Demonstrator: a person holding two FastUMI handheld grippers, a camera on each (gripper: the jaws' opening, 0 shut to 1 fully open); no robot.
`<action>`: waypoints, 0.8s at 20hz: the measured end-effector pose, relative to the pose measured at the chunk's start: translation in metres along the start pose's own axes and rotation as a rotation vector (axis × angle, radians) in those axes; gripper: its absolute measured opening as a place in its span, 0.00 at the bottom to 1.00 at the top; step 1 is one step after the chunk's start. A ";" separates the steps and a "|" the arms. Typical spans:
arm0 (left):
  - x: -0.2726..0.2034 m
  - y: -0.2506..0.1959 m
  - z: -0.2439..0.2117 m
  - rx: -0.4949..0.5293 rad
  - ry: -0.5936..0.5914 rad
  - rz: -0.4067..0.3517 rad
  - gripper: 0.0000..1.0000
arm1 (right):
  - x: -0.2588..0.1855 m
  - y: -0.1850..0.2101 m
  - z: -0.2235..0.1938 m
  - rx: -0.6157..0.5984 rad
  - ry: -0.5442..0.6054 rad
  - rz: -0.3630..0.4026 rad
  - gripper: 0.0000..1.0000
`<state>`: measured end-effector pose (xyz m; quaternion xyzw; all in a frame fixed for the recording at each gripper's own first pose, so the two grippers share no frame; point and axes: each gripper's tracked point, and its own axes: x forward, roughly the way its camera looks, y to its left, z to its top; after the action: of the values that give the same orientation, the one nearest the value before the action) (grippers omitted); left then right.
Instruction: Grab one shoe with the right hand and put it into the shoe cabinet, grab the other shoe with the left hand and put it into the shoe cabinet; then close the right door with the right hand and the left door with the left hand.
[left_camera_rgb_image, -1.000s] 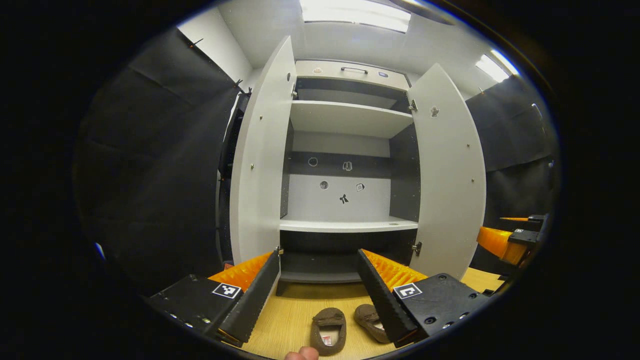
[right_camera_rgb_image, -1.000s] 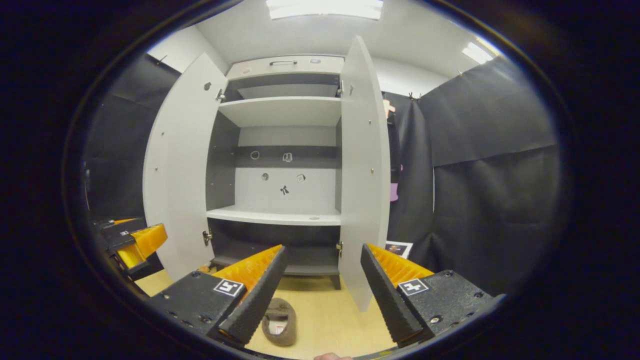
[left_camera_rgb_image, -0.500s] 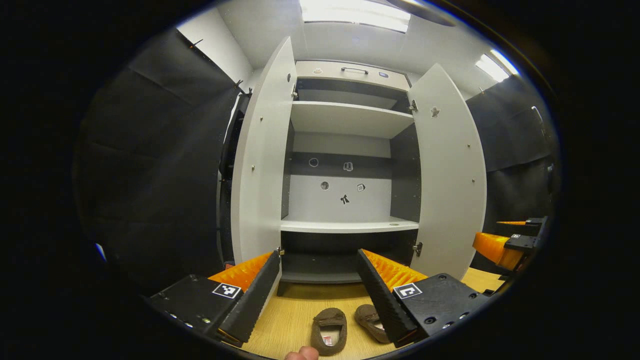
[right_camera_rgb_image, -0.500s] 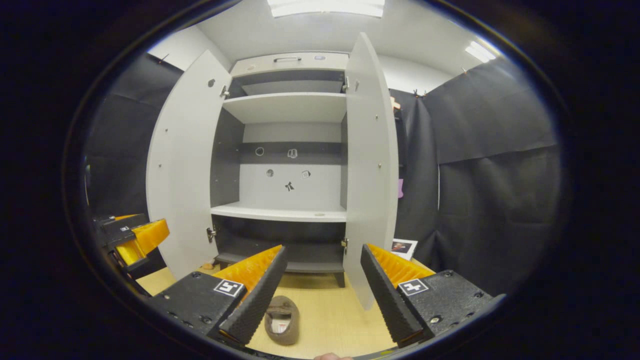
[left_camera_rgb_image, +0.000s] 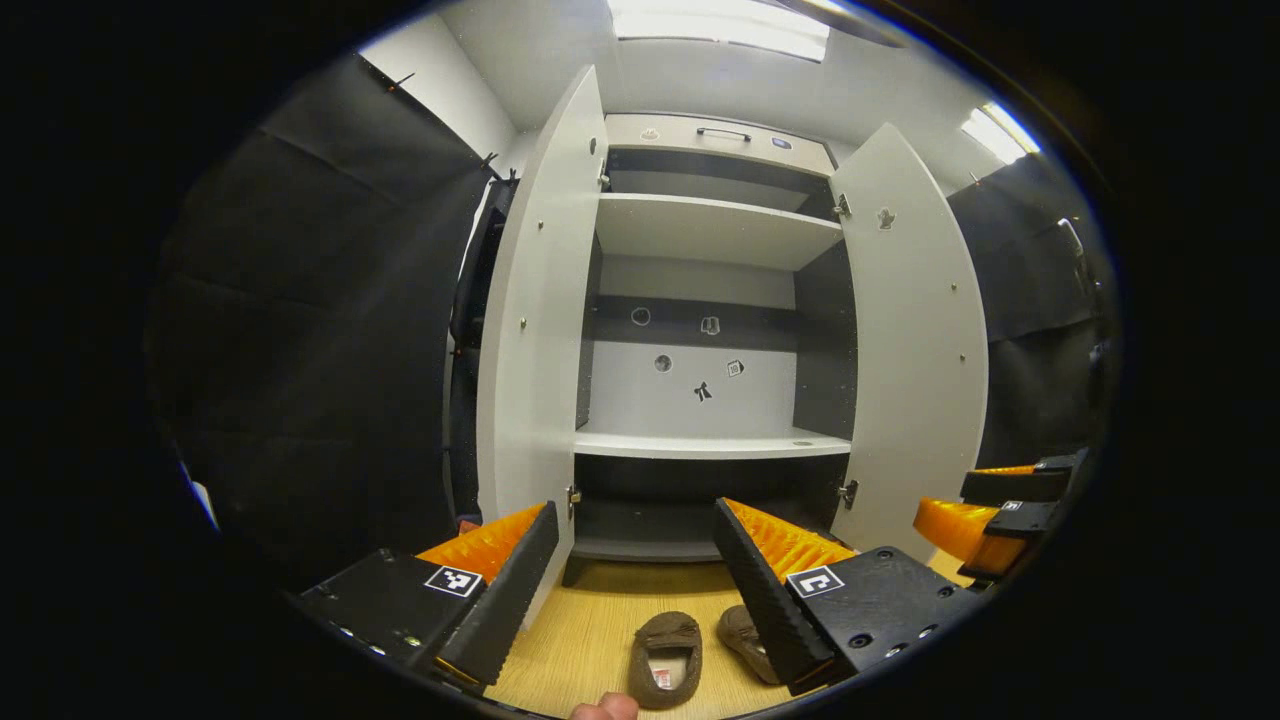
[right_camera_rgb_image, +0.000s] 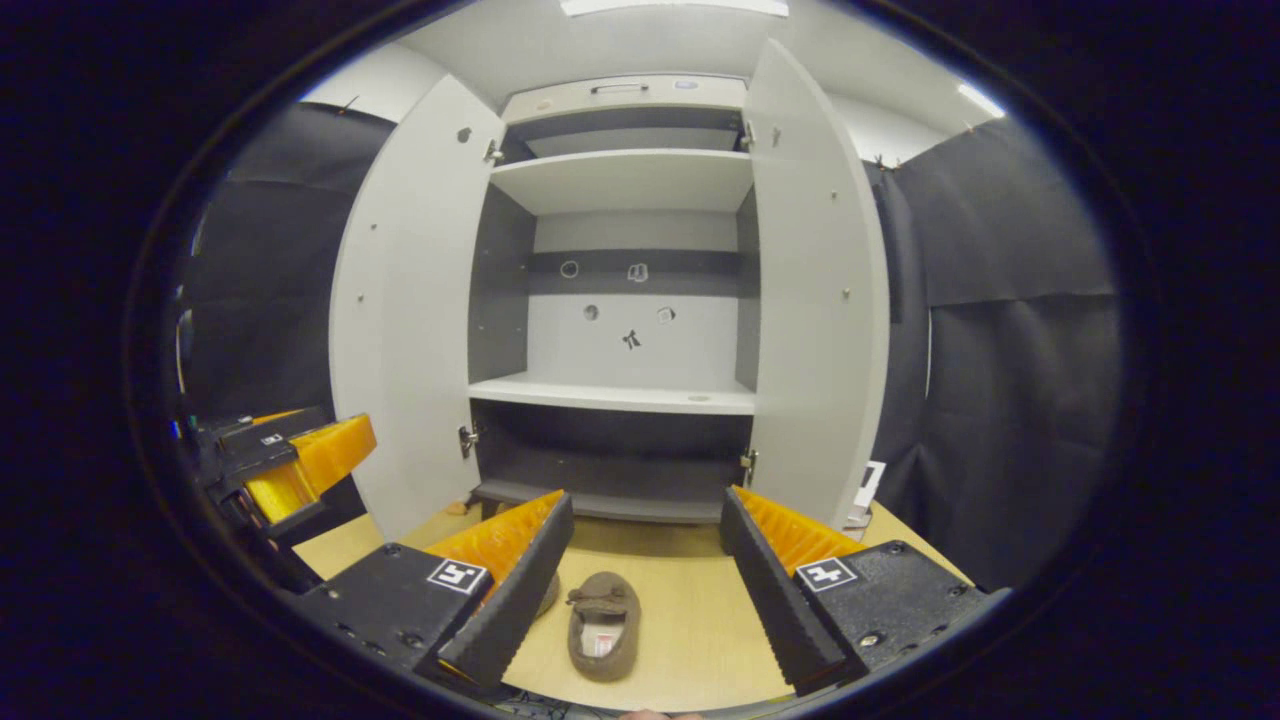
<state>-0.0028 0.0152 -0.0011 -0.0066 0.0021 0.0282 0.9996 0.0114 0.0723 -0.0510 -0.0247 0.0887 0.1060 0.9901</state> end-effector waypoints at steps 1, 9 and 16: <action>-0.001 0.000 -0.001 -0.001 0.000 0.002 0.95 | 0.005 0.006 -0.004 -0.002 0.014 0.019 0.98; -0.006 0.022 -0.001 -0.020 0.007 0.041 0.95 | 0.038 0.069 -0.088 -0.029 0.283 0.220 0.98; -0.009 0.042 0.001 -0.026 0.012 0.087 0.95 | 0.055 0.078 -0.173 -0.034 0.501 0.236 0.98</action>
<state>-0.0146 0.0565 -0.0011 -0.0198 0.0079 0.0719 0.9972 0.0185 0.1481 -0.2334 -0.0561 0.3311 0.2126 0.9176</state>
